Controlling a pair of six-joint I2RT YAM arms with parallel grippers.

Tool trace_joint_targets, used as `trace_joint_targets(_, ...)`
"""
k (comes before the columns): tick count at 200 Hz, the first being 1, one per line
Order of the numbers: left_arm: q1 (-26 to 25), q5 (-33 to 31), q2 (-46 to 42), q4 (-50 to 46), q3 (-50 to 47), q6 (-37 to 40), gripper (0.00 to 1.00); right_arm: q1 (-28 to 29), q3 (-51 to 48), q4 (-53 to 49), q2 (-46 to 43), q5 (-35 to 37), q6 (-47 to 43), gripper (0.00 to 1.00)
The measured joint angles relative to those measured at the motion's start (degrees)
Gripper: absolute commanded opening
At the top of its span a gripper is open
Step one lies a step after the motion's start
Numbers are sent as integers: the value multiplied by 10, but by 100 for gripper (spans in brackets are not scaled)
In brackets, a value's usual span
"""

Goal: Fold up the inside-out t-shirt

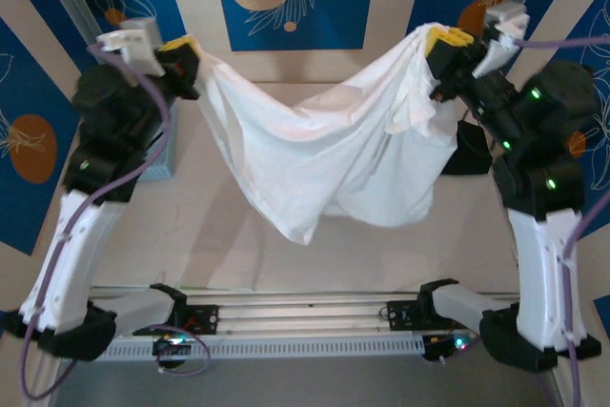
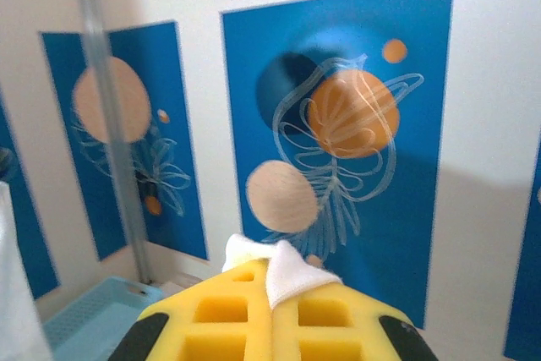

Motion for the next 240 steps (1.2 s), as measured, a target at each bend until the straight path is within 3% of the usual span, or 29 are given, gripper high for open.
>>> trace_joint_targets(28, 3, -7, 91, -2, -29, -6, 0, -9, 42, 19, 155, 25, -10, 6)
trace_joint_targets(57, 6, -7, 144, -5, -108, -28, 0, -2, 184, -24, 418, 31, 0, 40)
trace_joint_targets(82, 10, -2, 151, -5, -193, -50, 0, 22, 182, -86, 548, 45, -11, 52)
trace_joint_targets(110, 13, 4, 136, 2, -275, -66, 0, 78, -6, -106, 509, 51, -13, 62)
trace_joint_targets(132, 17, 5, 104, 4, -322, -71, 0, 135, -197, -95, 378, 35, 6, 62)
trace_joint_targets(155, 20, 6, 67, 8, -345, -72, 0, 189, -333, -75, 247, 9, 47, 57)
trace_joint_targets(172, 21, 8, 46, 11, -353, -72, 0, 207, -398, -53, 209, 2, 81, 53)
trace_joint_targets(200, 21, 9, 34, 12, -358, -72, 0, 205, -481, -44, 221, 8, 125, 52)
trace_joint_targets(240, 21, 9, 34, 13, -364, -72, 0, 199, -501, -39, 245, 21, 153, 44)
